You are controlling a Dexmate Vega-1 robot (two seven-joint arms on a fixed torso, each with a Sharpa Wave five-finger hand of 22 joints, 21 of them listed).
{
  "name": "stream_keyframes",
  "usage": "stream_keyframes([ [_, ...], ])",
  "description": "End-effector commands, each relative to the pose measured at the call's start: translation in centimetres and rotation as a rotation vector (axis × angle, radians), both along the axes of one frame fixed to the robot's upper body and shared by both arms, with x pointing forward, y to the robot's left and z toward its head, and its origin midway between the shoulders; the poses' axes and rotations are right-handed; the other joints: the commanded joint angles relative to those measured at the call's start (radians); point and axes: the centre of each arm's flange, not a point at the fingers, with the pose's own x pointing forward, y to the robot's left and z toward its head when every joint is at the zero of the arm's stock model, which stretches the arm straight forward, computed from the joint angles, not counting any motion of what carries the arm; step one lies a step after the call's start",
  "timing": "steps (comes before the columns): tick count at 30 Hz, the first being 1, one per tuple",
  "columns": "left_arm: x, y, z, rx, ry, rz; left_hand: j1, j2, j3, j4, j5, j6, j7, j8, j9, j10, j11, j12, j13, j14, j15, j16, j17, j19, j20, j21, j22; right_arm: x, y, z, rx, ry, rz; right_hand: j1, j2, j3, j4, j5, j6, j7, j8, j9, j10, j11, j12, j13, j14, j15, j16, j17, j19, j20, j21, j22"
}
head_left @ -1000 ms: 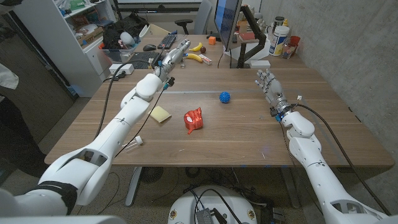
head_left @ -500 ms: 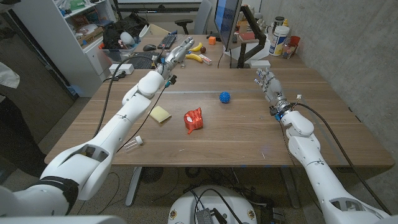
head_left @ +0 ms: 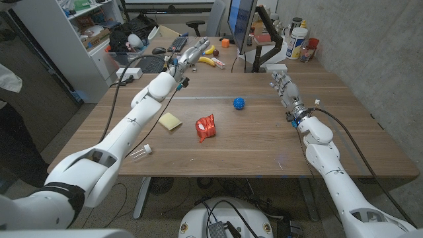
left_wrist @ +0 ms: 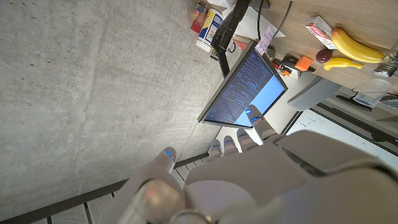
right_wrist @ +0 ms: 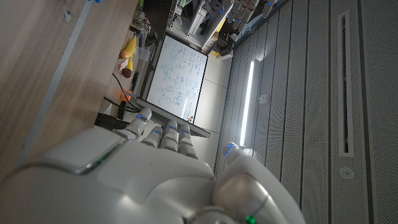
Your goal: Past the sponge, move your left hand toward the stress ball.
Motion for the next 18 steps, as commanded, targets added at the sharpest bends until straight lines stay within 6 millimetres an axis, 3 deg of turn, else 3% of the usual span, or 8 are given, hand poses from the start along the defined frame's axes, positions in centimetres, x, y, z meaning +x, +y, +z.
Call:
stream_keyframes([
  [1, 0.4, -0.7, 1.1, 0.050, -0.016, 0.014, 0.007, 0.114, 0.008, 0.001, 0.004, -0.058, -0.009, 0.007, 0.004, -0.094, -0.005, 0.004, 0.002, -0.109, -0.010, 0.007, 0.001, -0.127, -0.018, -0.004, -0.001, 0.1, -0.1, 0.1, 0.002, -0.007, -0.010, 0.003, 0.105, 0.008, -0.002, -0.006, 0.011, -0.002, 0.009, 0.003, 0.014, -0.001, 0.002, 0.006, 0.002, 0.001, 0.005, 0.005, 0.002, -0.059, -0.003, 0.004],
  [18, 0.6, -2.9, 2.0, 0.121, -0.041, 0.005, 0.008, 0.114, 0.010, 0.000, 0.005, -0.050, -0.013, 0.005, 0.004, -0.087, -0.009, 0.004, 0.002, -0.103, -0.013, 0.007, 0.000, -0.122, -0.018, -0.006, -0.001, 0.0, -0.7, 0.3, 0.009, -0.019, -0.023, 0.003, 0.104, 0.008, -0.002, -0.007, 0.012, -0.003, 0.008, 0.003, 0.015, 0.000, 0.001, 0.006, 0.003, 0.002, 0.005, 0.005, 0.004, -0.058, -0.007, 0.004],
])
